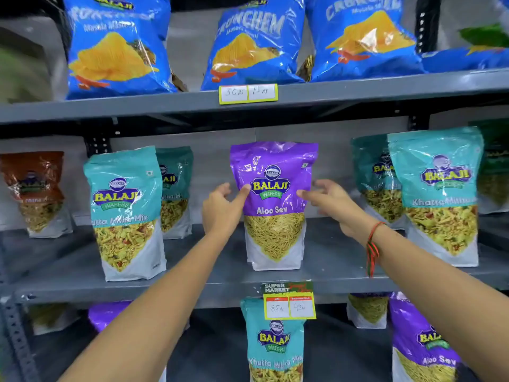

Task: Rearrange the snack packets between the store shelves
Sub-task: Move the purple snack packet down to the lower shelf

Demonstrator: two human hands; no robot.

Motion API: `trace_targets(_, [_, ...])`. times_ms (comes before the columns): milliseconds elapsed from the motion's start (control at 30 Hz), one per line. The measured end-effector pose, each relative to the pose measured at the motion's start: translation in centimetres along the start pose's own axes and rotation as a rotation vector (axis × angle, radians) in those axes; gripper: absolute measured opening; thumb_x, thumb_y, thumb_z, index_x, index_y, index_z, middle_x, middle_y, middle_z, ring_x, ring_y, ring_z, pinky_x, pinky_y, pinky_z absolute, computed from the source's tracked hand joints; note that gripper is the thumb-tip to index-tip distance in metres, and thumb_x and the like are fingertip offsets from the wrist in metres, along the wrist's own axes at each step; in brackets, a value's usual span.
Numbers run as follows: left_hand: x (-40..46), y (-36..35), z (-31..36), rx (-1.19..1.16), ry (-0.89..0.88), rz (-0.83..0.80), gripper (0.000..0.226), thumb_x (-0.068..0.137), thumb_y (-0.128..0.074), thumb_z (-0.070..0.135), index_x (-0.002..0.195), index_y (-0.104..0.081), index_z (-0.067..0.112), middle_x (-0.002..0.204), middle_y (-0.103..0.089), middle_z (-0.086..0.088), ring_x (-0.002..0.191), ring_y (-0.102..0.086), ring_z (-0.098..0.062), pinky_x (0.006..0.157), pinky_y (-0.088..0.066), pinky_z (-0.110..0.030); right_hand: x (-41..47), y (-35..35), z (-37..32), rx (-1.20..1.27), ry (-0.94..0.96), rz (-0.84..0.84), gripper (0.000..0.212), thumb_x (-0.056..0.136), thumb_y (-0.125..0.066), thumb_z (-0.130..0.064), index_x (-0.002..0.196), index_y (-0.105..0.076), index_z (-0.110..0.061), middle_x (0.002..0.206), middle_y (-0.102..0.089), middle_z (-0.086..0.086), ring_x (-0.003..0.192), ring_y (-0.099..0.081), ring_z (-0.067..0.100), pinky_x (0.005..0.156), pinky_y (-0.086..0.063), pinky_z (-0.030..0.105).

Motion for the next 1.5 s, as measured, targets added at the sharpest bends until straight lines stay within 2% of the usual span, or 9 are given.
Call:
trace_targets(100, [-0.4,-0.9,-1.2,-0.05,0.016,0.002,0.05,0.076,-0.065,0.061,0.104,-0.075,0.021,0.098,-0.078,0.001,0.095,-0.071,-0.018,0.087,-0.055,-0.037,0.2,-1.3,1.5,-0.02,-0.032,-0.123,0.014,0.082,-0.073,-0.03,0.09,-0.071,-0.018,0.083,-0.071,-0.003,0.075,-0.059,0.01,0.067,-0.041,0.027])
trace_targets(233, [-0.8,-1.9,-1.9,-0.085,0.049,0.017,0.034,0.081,-0.064,0.051,0.084,-0.077,0.019,0.076,-0.076,0.001,0.081,-0.071,-0.022,0.079,-0.056,-0.04,0.9,-2.2,3.1,0.086,-0.055,0.034,0.029,0.079,-0.076,-0.022,0.087,-0.07,0.005,0.084,-0.069,0.013,0.078,-0.06,0.022,0.082,-0.055,0.046])
trace_targets(400, [-1.5,-0.8,-1.1,-0.047,0.048,0.071,0.035,0.085,-0.066,0.04,0.053,-0.057,0.029,0.057,-0.062,0.01,0.072,-0.067,-0.023,0.074,-0.056,-0.038,0.1,-2.6,2.3,0.115,-0.025,0.136,0.018,0.077,-0.077,-0.017,0.06,-0.072,-0.017,0.071,-0.072,0.005,0.069,-0.063,0.017,0.079,-0.056,0.044])
trace_targets(700, [-6.4,6.9,-0.1,-0.236,-0.137,0.314,0.019,0.087,-0.066,0.033,0.074,-0.07,0.019,0.061,-0.061,0.013,0.058,-0.054,0.0,0.062,-0.045,-0.026,-7.1,-5.4,-3.6,0.207,0.126,0.055,0.009,0.083,-0.071,-0.016,0.077,-0.076,-0.011,0.068,-0.073,-0.002,0.065,-0.06,0.008,0.069,-0.05,0.027])
trace_targets(967, [-15.1,15.9,-6.9,-0.284,-0.068,0.356,0.02,0.086,-0.066,0.032,0.07,-0.067,0.019,0.061,-0.058,0.01,0.062,-0.048,-0.008,0.065,-0.044,-0.032,-16.6,-11.7,-1.0,0.235,0.118,-0.223,0.033,0.075,-0.073,-0.031,0.079,-0.068,0.001,0.086,-0.064,0.04,0.074,-0.052,0.019,0.073,-0.039,0.038])
trace_targets(1100, [-20.1,17.3,-13.1,-0.193,0.053,0.32,0.026,0.083,-0.065,0.039,0.07,-0.068,0.017,0.058,-0.059,0.009,0.058,-0.048,-0.006,0.063,-0.044,-0.031,-20.4,-15.3,5.0,0.162,-0.009,-0.324,0.034,0.078,-0.074,-0.032,0.078,-0.068,0.001,0.084,-0.065,0.037,0.064,-0.052,0.013,0.065,-0.042,0.028])
trace_targets(1233, [-22.6,16.4,-20.1,-0.045,0.167,0.264,0.035,0.082,-0.061,0.047,0.073,-0.07,0.014,0.062,-0.066,-0.003,0.058,-0.055,-0.009,0.067,-0.05,-0.039,-21.7,-19.2,12.2,0.026,-0.087,-0.346,0.049,0.07,-0.069,-0.05,0.074,-0.066,-0.001,0.076,-0.068,0.03,0.065,-0.052,0.012,0.065,-0.05,0.042])
trace_targets(1367, [-22.0,14.3,-25.1,0.102,0.241,0.174,0.04,0.08,-0.053,0.055,0.067,-0.066,0.02,0.057,-0.06,0.007,0.053,-0.054,0.003,0.06,-0.04,-0.026,-19.8,-21.9,17.3,-0.119,-0.15,-0.29,0.038,0.076,-0.072,-0.039,0.065,-0.063,-0.004,0.052,-0.058,0.011,0.053,-0.043,0.005,0.055,-0.039,0.032])
trace_targets(1500, [-19.5,11.4,-27.8,0.204,0.307,0.141,0.031,0.086,-0.062,0.039,0.074,-0.073,0.012,0.062,-0.065,0.0,0.061,-0.063,-0.017,0.063,-0.043,-0.029,-16.8,-24.0,19.9,-0.258,-0.152,-0.25,0.036,0.08,-0.073,-0.029,0.054,-0.056,-0.011,0.045,-0.05,0.002,0.048,-0.04,0.009,0.046,-0.029,0.021])
Point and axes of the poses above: each hand's wrist, its own x-axis towards the middle knuckle, its own y-axis out of the back of the hand, z = x × y, the point moved 1 cm from there along x, towards the middle knuckle
